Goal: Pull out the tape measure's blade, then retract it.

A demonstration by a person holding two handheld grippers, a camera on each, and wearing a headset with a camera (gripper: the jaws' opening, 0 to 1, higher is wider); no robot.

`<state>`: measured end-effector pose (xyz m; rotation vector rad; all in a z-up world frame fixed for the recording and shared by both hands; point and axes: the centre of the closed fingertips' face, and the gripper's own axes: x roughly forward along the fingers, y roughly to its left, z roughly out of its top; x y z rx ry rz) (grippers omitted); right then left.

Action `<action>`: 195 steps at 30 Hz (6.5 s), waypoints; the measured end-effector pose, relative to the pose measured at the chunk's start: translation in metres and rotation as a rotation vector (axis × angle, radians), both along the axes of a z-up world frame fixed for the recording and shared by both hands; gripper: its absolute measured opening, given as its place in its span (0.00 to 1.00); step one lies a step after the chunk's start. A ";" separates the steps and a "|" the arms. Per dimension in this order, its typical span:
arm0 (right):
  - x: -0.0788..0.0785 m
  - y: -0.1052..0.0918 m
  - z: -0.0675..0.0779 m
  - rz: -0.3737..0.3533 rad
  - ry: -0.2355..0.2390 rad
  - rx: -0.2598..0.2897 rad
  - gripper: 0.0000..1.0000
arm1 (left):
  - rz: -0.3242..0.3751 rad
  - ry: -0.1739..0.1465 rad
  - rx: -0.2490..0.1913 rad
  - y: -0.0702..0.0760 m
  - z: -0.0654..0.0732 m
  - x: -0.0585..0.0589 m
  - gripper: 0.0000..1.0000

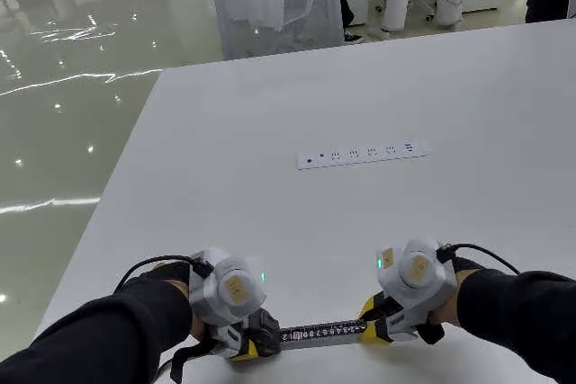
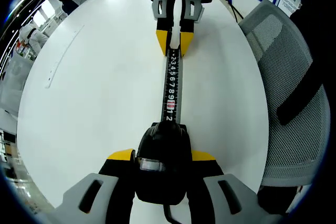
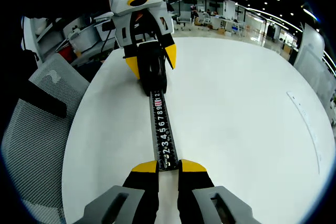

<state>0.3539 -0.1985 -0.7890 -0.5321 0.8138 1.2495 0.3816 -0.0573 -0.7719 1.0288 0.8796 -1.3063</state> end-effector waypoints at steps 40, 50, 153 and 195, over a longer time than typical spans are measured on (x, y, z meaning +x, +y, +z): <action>-0.011 -0.049 -0.005 -0.030 -0.012 -0.033 0.08 | 0.003 0.000 0.005 -0.001 0.000 -0.001 0.33; -0.012 -0.061 -0.005 -0.042 -0.010 -0.045 0.08 | 0.000 0.001 0.001 -0.001 0.000 -0.001 0.33; -0.013 -0.106 -0.001 0.012 -0.041 -0.217 0.24 | 0.015 0.014 -0.101 -0.001 0.011 -0.002 0.45; -0.038 -0.157 0.030 -0.496 -0.182 -0.004 0.77 | 0.595 -0.150 -0.519 0.046 0.051 0.009 0.99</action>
